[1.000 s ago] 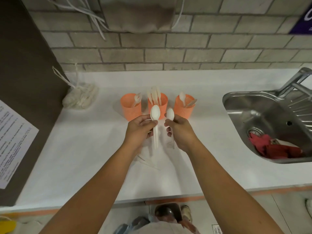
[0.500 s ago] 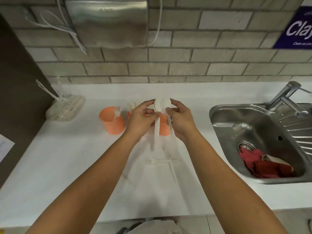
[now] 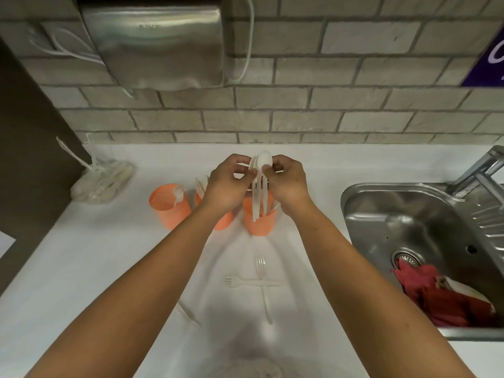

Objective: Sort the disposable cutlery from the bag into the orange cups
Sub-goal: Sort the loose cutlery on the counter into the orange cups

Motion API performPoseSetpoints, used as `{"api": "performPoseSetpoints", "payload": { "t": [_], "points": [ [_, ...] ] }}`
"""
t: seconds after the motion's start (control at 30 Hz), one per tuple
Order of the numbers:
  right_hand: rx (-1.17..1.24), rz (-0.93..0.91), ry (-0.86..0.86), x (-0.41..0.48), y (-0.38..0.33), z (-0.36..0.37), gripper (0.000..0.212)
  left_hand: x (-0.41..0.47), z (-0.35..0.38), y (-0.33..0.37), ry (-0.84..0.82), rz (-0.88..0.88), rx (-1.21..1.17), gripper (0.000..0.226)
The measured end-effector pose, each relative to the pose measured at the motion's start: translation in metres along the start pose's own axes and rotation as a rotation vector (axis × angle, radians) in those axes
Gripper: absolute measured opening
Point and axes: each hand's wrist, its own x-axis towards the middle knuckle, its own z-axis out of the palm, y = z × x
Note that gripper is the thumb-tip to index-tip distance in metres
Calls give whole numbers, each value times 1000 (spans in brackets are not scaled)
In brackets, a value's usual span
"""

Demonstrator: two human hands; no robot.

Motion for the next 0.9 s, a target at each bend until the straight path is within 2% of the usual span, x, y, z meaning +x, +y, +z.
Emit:
{"api": "performPoseSetpoints", "payload": {
  "t": [0.23,0.5,0.57,0.73,0.8,0.9],
  "points": [
    [-92,-14,27,17,8,1,16,15,7,-13,143,16,52,12],
    [-201,-75,0,27,28,1,18,28,15,-30,250,95,100,17],
    [-227,-86,0,27,31,1,16,29,16,-35,219,127,176,16],
    [-391,-192,-71,25,46,1,21,23,16,-50,-13,173,430,27],
    [-536,-255,-74,24,53,0,24,21,14,-53,-36,162,453,32],
    [-640,-229,-101,24,55,-2,26,18,12,-53,-25,170,494,36]
  ]
}}
